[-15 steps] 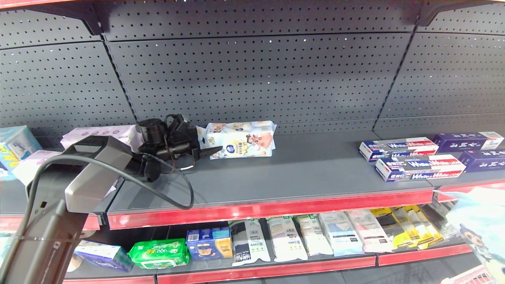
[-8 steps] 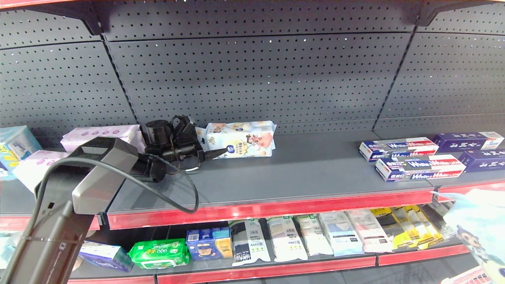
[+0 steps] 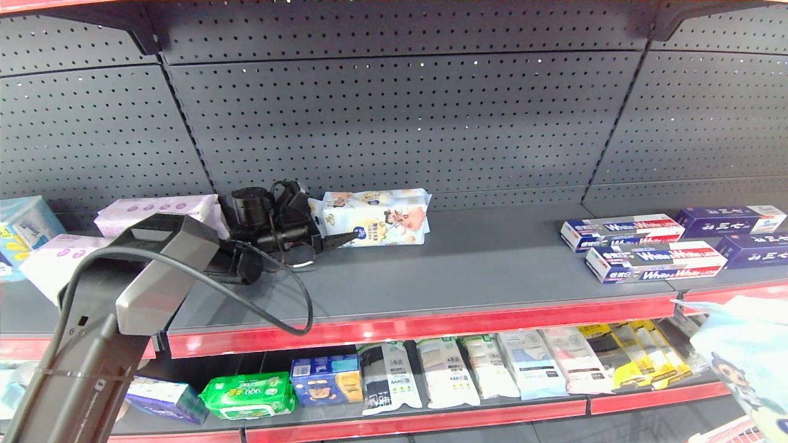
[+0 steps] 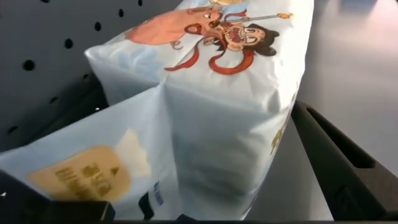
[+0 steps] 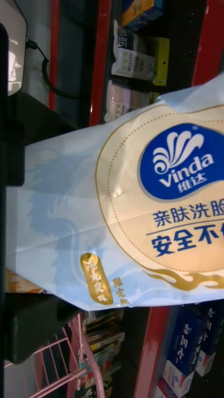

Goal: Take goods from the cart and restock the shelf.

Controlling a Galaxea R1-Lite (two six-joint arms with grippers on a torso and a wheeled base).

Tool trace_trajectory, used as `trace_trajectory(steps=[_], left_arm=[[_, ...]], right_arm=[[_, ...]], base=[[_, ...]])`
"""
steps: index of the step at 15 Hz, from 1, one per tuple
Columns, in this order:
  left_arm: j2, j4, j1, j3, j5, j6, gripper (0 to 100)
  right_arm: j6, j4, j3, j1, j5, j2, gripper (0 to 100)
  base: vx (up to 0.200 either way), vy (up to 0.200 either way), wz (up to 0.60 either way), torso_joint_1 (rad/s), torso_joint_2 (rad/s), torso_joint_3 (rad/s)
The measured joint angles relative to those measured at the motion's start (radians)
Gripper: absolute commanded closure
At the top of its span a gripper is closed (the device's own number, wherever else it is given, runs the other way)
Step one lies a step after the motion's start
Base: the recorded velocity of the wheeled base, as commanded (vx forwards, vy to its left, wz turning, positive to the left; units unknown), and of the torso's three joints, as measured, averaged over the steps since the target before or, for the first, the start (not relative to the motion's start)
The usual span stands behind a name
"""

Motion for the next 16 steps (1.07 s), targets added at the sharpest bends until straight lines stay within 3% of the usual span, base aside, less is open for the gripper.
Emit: trace_trajectory(steps=[8, 9, 16], left_arm=[[0.029, 0.007, -0.008, -0.053, 0.000, -0.014, 0], [0.032, 0.007, -0.010, -0.059, 0.000, -0.015, 100], [0.045, -0.023, -0.013, -0.075, 0.002, -0.025, 100]], right_arm=[[0.000, 0.000, 0.010, 0.000, 0.001, 0.000, 100], [0.000, 0.000, 0.011, 0.000, 0.002, 0.000, 100], [0.002, -0.001, 0.022, 0.001, 0.003, 0.001, 100]], base=[[0.000, 0.000, 0.00, 0.000, 0.00, 0.000], [0.000, 0.000, 0.00, 0.000, 0.00, 0.000], [0.000, 0.000, 0.00, 0.000, 0.00, 0.000]])
